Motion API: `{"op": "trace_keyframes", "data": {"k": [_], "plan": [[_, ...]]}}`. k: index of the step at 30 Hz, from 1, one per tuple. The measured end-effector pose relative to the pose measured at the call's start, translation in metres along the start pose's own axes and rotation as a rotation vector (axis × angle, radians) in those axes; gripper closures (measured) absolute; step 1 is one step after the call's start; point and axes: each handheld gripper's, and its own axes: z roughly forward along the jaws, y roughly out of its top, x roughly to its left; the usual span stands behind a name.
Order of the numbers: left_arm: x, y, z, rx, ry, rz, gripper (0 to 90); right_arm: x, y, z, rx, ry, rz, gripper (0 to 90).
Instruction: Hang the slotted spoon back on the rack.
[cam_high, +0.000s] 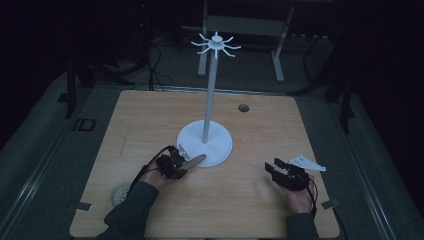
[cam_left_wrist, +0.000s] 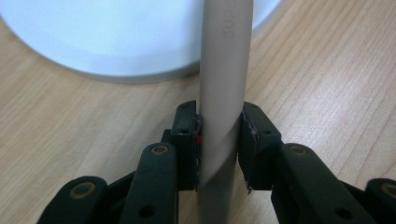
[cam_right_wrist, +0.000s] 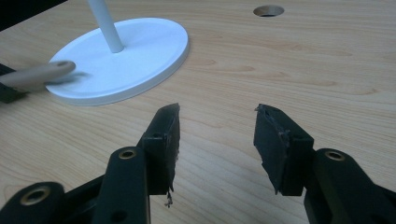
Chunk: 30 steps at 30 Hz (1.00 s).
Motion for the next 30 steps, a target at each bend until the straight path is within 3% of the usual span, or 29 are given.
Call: {"op": "trace_keyframes", "data": {"k": [12, 30], "plan": [[-0.012, 0.015, -0.018, -0.110, 0.007, 0.021, 70.5, 0.000, -0.001, 0.001, 0.004, -0.012, -0.001, 50.7], [-0.024, 0.046, -0.039, -0.252, 0.043, -0.014, 71.2, -0.002, -0.001, 0.001, -0.001, -0.021, 0.003, 50.3]]}}
